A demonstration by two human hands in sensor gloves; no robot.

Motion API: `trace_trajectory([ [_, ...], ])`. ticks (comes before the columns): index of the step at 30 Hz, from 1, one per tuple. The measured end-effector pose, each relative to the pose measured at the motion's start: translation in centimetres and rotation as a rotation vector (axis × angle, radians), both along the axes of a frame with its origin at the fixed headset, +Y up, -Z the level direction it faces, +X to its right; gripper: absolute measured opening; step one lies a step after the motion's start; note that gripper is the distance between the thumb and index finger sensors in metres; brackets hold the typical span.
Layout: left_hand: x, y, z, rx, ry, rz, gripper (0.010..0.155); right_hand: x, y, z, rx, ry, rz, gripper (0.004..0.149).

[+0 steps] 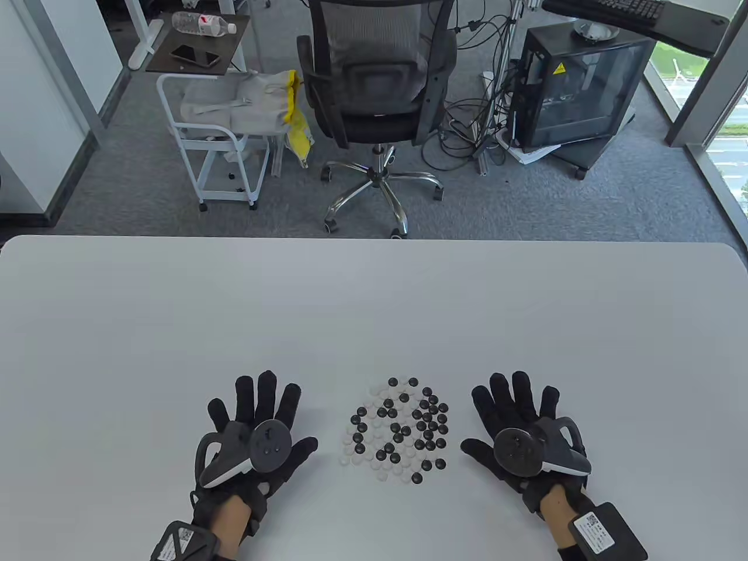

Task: Go stone sorting task

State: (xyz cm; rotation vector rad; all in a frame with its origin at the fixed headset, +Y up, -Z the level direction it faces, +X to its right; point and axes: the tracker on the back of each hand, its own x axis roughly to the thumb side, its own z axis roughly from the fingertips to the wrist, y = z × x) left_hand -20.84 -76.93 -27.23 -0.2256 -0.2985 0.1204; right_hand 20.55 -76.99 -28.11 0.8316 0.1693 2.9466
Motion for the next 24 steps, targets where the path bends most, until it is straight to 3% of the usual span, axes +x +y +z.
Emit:
trace_trajectory([
  [24,0.29,0.19,0.03,0.005,0.006,0.013,0.088,0.09,0.0,0.04,-0.012,0.012,-0.005,0.081],
])
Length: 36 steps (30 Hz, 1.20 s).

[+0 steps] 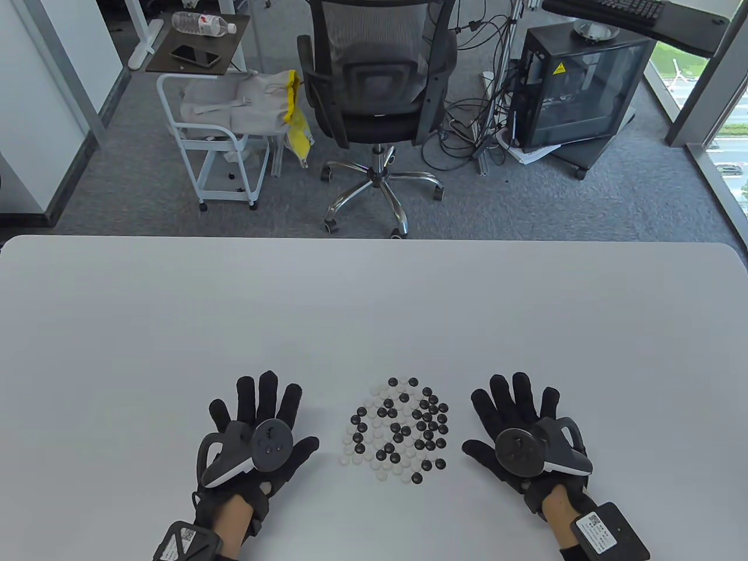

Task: Go stone sorting task

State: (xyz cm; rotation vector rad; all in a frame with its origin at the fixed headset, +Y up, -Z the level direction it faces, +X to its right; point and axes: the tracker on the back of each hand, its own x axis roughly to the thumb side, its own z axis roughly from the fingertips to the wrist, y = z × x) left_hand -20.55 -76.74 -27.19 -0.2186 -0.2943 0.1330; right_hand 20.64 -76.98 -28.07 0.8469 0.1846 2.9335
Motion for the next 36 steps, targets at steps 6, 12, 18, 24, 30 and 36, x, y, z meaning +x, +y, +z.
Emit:
trace_trajectory([
  [6,-0.5,0.1,0.2,0.001,0.017,0.007,0.088,-1.8,2.2,-0.8,-0.036,0.012,-0.249,0.071],
  [12,-0.8,-0.2,0.2,-0.013,0.023,-0.005,0.087,-6.1,4.7,-4.9,-0.266,0.066,-0.327,0.068],
  [18,-0.8,-0.1,0.2,-0.016,0.018,-0.009,0.087,-10.5,3.8,-9.3,-0.458,0.029,-0.148,0.069],
  [24,-0.7,0.0,0.2,-0.01,0.006,-0.012,0.087,-12.8,1.8,-11.9,-0.515,-0.033,-0.094,0.069],
  [30,-0.9,0.3,0.4,0.002,0.008,-0.009,0.087,-13.6,-0.5,-13.5,-0.603,-0.113,-0.025,0.071],
  [36,-1.0,0.3,0.4,0.004,0.009,-0.008,0.087,-13.5,-0.9,-15.2,-0.549,-0.204,-0.071,0.072],
])
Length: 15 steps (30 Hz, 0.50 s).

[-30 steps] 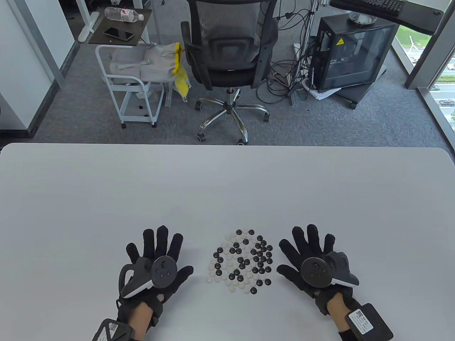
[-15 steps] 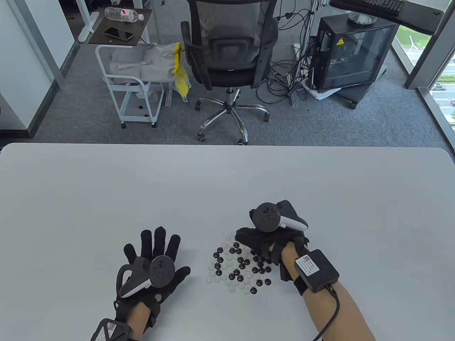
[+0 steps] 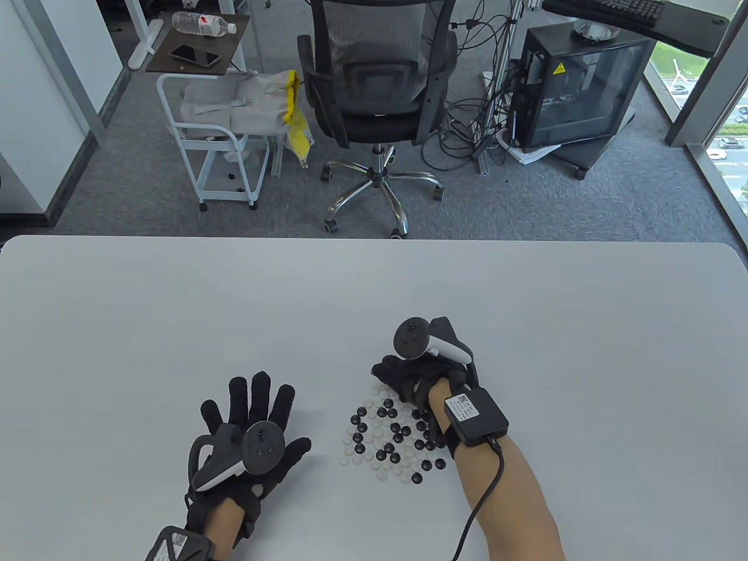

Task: Go stone sorting task

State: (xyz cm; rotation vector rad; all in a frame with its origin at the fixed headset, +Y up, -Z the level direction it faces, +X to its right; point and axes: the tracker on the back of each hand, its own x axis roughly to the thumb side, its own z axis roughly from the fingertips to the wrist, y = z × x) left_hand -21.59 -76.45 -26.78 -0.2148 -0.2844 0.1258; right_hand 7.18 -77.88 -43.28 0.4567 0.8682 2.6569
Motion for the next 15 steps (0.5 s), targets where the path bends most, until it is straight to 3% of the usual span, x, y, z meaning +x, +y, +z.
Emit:
trace_trajectory([
  [5,0.0,0.0,0.0,-0.001,-0.004,0.002,0.087,3.0,0.5,-1.1,0.013,-0.101,0.07,0.073],
  [10,-0.2,-0.2,-0.1,-0.011,-0.002,-0.008,0.087,9.6,0.8,-1.3,0.005,-0.232,0.116,0.071],
  [15,-0.6,-0.2,-0.2,-0.016,0.002,-0.01,0.087,15.8,1.1,0.0,-0.003,-0.354,0.162,0.071],
])
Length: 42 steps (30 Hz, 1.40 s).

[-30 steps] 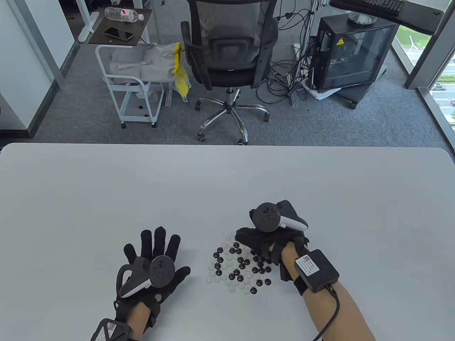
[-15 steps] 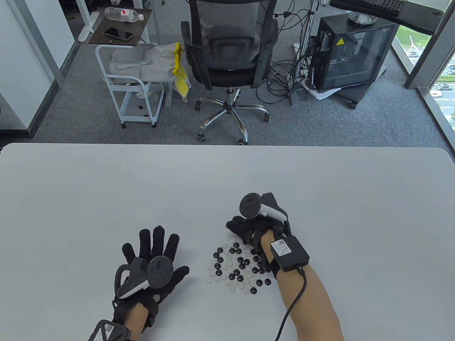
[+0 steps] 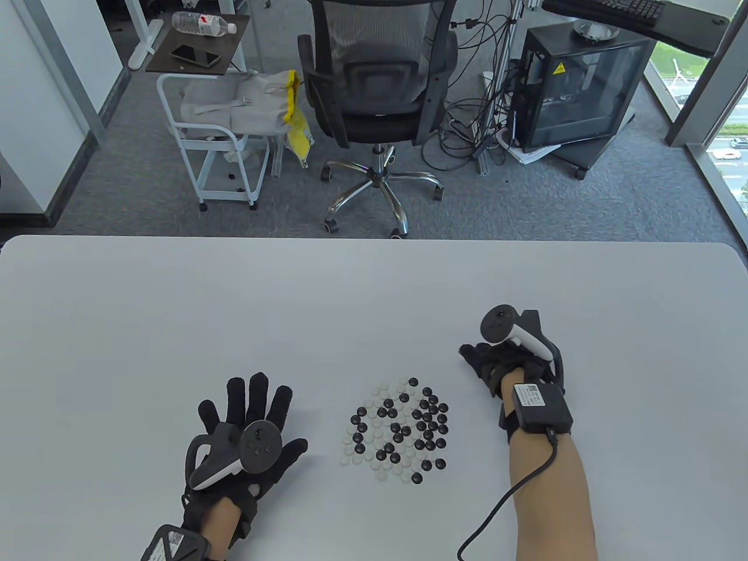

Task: Go stone sorting task

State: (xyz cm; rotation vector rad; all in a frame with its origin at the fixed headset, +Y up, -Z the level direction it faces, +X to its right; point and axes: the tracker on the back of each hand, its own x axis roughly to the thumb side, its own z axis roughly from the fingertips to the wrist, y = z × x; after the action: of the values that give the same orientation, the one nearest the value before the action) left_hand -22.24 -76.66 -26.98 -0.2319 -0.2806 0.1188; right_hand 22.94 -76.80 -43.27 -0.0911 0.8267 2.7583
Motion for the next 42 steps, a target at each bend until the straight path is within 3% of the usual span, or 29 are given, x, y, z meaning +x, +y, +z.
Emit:
trace_trajectory([
  [7,-0.8,0.1,0.1,0.005,0.012,0.003,0.087,6.5,0.5,2.4,-0.014,-0.098,0.094,0.072],
  [14,-0.3,-0.2,0.0,-0.004,-0.003,-0.019,0.087,7.9,1.1,3.2,-0.056,-0.141,0.15,0.074],
  [18,-0.1,-0.3,-0.1,-0.002,-0.01,-0.026,0.087,5.6,2.9,2.4,0.021,-0.069,0.055,0.072],
  [25,-0.3,-0.3,-0.1,-0.012,-0.003,-0.03,0.087,-2.6,5.0,1.4,-0.032,0.213,-0.187,0.07],
  [34,-0.3,-0.2,0.1,-0.002,-0.003,-0.027,0.087,-10.8,2.5,0.9,-0.1,0.409,-0.233,0.069],
  [42,-0.3,-0.2,0.1,0.003,-0.008,-0.021,0.087,-11.5,0.3,0.5,-0.111,0.409,-0.233,0.069],
])
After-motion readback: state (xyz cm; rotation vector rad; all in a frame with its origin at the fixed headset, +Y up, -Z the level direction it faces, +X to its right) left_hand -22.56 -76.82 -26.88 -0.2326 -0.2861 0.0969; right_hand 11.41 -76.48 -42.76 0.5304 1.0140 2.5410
